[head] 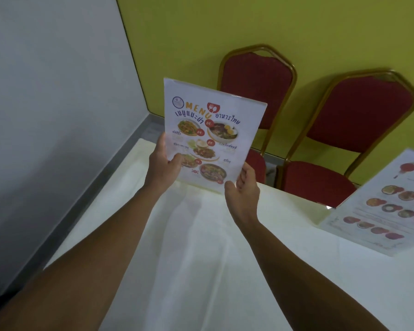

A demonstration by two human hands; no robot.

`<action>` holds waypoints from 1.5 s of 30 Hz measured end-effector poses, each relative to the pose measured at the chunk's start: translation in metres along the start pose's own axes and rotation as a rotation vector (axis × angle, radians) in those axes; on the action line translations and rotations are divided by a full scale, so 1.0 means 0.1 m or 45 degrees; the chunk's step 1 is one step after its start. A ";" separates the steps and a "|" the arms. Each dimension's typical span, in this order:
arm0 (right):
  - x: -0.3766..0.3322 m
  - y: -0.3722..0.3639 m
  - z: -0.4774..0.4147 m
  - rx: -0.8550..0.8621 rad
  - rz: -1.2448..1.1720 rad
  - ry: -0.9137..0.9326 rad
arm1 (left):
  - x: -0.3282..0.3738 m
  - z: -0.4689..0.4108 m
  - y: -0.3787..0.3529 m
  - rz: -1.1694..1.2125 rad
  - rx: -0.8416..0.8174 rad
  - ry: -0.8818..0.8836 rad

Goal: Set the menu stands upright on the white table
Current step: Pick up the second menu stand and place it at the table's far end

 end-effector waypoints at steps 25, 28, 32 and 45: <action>0.32 -0.68 0.09 -0.249 0.350 -0.098 | -0.75 -0.06 0.32 -0.100 0.060 0.186; 0.31 -0.72 0.05 -0.250 0.346 -0.129 | -0.75 -0.10 0.33 -0.135 0.076 0.189; 0.29 -0.78 0.02 -0.258 0.324 -0.147 | -0.71 -0.17 0.35 -0.151 0.095 0.173; 0.34 -0.86 -0.02 -0.266 0.305 -0.158 | -0.72 -0.23 0.39 -0.191 0.123 0.147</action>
Point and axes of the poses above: each hand's wrist, its own z-axis away from the middle knuckle, its own y-axis out of the back of the hand, x = y × z, the point moved 5 cm from there along -z, towards the middle knuckle
